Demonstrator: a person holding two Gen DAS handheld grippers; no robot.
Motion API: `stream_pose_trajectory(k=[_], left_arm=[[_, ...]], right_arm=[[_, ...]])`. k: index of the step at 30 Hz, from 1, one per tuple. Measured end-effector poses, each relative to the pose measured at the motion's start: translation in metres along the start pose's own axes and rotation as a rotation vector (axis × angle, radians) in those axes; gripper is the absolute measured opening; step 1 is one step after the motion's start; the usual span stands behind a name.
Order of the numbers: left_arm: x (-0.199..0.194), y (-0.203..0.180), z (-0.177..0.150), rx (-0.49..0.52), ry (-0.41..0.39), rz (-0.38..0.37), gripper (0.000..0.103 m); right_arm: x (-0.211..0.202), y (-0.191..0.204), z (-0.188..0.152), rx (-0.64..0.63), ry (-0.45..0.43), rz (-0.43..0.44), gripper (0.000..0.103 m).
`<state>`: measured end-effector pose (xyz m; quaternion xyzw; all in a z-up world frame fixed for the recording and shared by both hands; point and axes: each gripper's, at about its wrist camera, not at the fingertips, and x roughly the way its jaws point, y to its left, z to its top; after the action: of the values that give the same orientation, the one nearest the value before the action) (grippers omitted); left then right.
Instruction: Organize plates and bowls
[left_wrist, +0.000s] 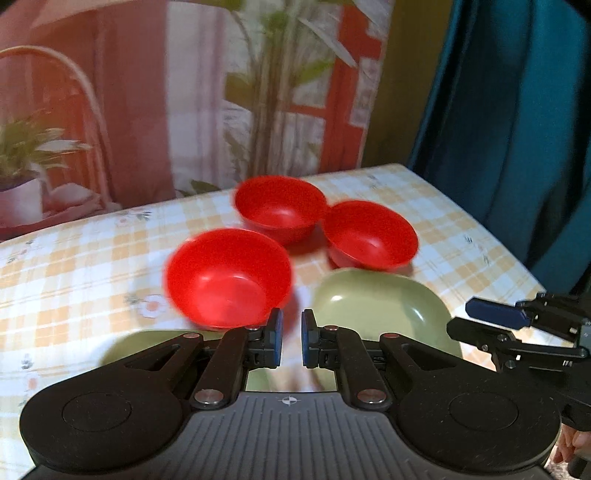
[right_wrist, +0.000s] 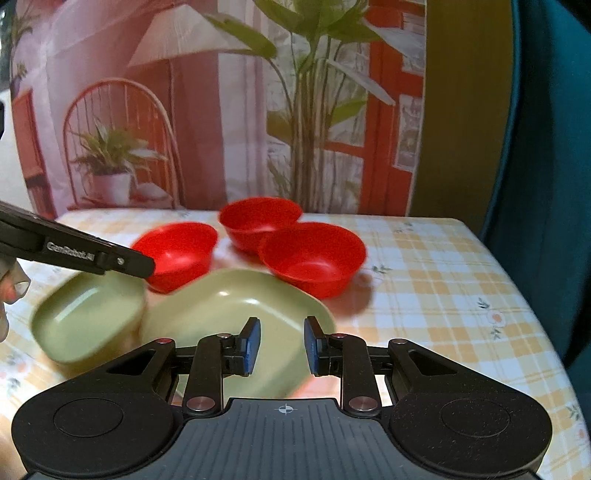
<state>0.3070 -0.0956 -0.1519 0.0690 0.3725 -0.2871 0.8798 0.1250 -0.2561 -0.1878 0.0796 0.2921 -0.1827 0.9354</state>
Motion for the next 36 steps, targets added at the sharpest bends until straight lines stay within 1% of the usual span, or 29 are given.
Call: stream_pose_trajectory(k=[5,9,13,16,24,28,36], left_arm=[[-0.022,0.039,0.0,-0.02,-0.005,0.053,0.011],[-0.032,0.068,-0.008,-0.037,0.009,0.112,0.011],[-0.034,0.093,-0.02,-0.063,0.033,0.138,0.011],[-0.032,0.105,-0.029,-0.077,0.049,0.139,0.011],[-0.019,0.117,-0.05,-0.098,0.077,0.107,0.011],[-0.01,0.12,-0.055,-0.109,0.086,0.108,0.011],[-0.008,0.121,-0.056,-0.102,0.067,0.114,0.011]], right_arm=[[0.005,0.028,0.008,-0.021,0.017,0.064,0.024],[0.015,0.054,0.011,-0.03,0.059,0.117,0.024],[0.024,0.08,0.011,-0.028,0.095,0.146,0.024],[0.029,0.097,0.009,-0.037,0.116,0.156,0.025],[0.045,0.123,0.004,-0.046,0.175,0.165,0.025],[0.055,0.127,0.001,-0.044,0.198,0.165,0.025],[0.067,0.127,0.0,-0.029,0.224,0.166,0.025]])
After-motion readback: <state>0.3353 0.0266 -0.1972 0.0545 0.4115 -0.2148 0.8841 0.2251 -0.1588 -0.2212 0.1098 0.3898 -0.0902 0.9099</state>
